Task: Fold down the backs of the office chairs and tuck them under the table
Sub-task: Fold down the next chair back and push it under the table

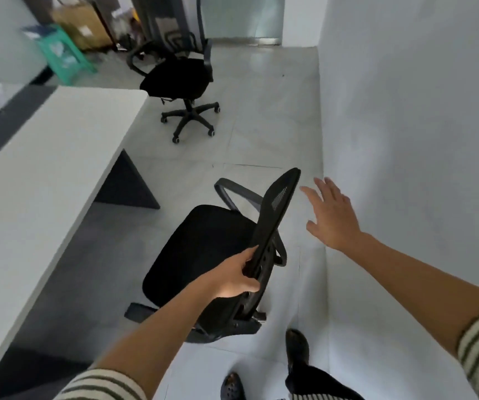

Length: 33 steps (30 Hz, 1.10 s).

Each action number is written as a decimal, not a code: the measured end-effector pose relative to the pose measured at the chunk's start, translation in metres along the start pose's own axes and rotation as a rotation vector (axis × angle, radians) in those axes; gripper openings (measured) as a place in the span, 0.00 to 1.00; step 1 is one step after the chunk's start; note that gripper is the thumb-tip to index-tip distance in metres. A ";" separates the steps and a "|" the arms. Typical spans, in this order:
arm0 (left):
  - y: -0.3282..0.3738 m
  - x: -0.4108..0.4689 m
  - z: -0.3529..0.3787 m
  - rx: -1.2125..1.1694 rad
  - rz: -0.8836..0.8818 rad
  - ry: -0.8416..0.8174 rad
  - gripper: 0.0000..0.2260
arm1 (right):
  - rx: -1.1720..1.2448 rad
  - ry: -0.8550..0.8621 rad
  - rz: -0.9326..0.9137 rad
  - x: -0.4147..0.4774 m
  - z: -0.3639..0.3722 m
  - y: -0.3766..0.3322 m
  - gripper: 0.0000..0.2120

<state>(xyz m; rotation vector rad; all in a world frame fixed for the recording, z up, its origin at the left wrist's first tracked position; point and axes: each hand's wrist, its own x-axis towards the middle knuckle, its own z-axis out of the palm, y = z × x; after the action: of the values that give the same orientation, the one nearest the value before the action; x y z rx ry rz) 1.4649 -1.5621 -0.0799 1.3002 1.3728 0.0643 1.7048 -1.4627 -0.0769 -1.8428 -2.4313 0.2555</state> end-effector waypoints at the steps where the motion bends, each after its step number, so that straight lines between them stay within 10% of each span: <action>1: -0.006 -0.008 -0.001 0.025 -0.011 -0.003 0.39 | -0.069 -0.021 -0.074 0.013 0.002 -0.003 0.38; 13: -0.113 -0.118 -0.005 0.549 -0.372 0.655 0.11 | -0.175 -0.168 -0.386 -0.037 0.048 -0.096 0.09; 33: -0.199 -0.190 0.010 0.502 -0.466 0.921 0.08 | -0.088 -0.043 -0.565 -0.020 0.081 -0.213 0.07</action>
<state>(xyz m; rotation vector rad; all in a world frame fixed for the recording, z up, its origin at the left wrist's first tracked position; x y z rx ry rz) 1.2897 -1.7738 -0.0940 1.3685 2.5841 -0.0076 1.4954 -1.5451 -0.1178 -1.1048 -2.8969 0.1458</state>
